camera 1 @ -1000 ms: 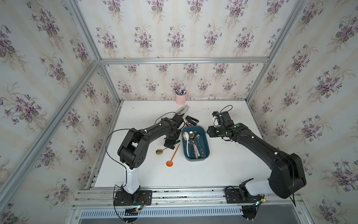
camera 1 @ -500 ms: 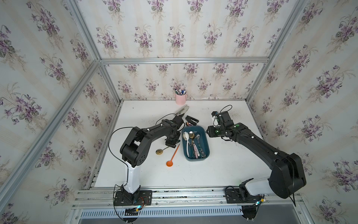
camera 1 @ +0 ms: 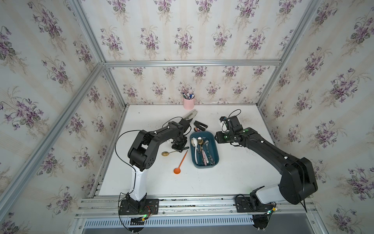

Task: Put the spoon into the storage box
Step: Pick up the spoon from the center of the board.

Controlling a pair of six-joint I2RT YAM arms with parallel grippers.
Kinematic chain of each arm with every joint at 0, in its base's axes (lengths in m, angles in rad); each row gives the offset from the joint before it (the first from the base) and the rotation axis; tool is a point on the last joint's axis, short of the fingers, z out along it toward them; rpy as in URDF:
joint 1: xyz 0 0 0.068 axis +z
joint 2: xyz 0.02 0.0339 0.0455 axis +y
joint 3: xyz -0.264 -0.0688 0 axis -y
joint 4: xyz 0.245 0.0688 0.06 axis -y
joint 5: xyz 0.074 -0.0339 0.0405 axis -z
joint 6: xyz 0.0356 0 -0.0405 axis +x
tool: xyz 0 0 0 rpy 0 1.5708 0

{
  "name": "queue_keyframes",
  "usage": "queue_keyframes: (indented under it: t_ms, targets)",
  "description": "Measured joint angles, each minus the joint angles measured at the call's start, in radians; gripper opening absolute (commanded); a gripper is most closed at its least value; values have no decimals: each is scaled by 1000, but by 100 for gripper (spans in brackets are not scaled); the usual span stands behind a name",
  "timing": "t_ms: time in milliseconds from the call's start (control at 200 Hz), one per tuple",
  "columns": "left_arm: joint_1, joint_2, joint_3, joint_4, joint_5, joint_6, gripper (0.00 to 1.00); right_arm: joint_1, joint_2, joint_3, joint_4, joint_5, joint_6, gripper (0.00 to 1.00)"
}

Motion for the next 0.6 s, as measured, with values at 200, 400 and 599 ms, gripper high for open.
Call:
queue_keyframes:
  t_ms: [200, 400, 599]
  targets:
    - [26, 26, 40, -3, -4, 62, 37, 0, 16, 0, 0, -16, 1, 47]
    - [47, 67, 105, -64, 2, 136, 27, 0, 31, 20, 0, -19, 3, 47]
    - [53, 130, 213, -138, -5, 228, 25, 0, 41, 21, 0, -19, 13, 47]
